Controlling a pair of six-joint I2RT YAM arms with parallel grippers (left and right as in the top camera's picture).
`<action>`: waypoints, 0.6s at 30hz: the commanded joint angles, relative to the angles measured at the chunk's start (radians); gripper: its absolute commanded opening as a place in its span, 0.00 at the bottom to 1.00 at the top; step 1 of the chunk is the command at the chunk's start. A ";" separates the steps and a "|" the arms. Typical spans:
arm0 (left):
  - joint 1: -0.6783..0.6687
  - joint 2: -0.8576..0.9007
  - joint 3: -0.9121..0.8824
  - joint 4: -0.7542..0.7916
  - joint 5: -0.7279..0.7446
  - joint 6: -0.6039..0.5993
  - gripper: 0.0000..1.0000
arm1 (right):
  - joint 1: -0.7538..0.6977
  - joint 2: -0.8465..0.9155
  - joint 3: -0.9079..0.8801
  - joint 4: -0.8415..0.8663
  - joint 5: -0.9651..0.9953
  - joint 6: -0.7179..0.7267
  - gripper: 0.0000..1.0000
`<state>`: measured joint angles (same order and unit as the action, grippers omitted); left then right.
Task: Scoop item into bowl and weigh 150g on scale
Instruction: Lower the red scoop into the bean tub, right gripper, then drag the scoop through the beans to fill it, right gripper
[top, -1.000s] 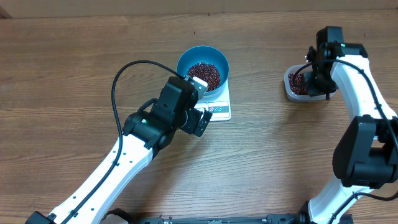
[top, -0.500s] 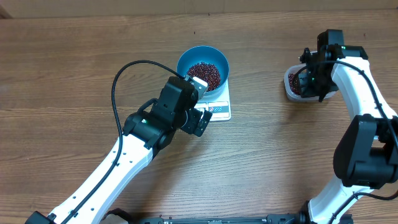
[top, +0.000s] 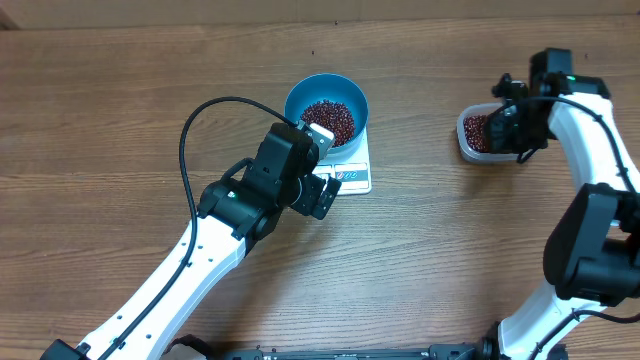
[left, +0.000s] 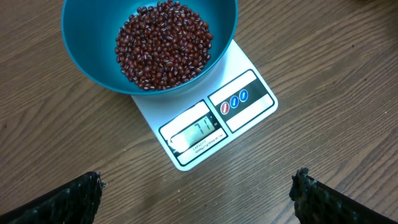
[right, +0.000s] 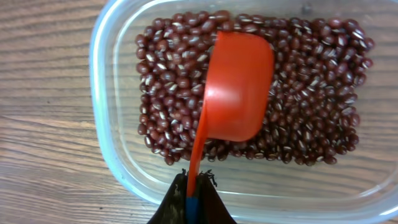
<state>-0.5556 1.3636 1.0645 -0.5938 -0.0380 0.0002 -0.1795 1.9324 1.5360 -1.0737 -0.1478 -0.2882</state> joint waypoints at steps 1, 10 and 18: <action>0.003 0.006 -0.003 0.003 0.005 0.012 1.00 | -0.059 0.008 -0.014 0.003 -0.208 -0.001 0.04; 0.003 0.006 -0.003 0.003 0.005 0.012 0.99 | -0.108 0.010 -0.082 0.055 -0.309 -0.001 0.04; 0.003 0.006 -0.003 0.003 0.005 0.012 1.00 | -0.109 0.010 -0.093 0.063 -0.327 0.009 0.04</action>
<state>-0.5556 1.3636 1.0645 -0.5938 -0.0380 0.0002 -0.2947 1.9358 1.4639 -1.0126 -0.4152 -0.2871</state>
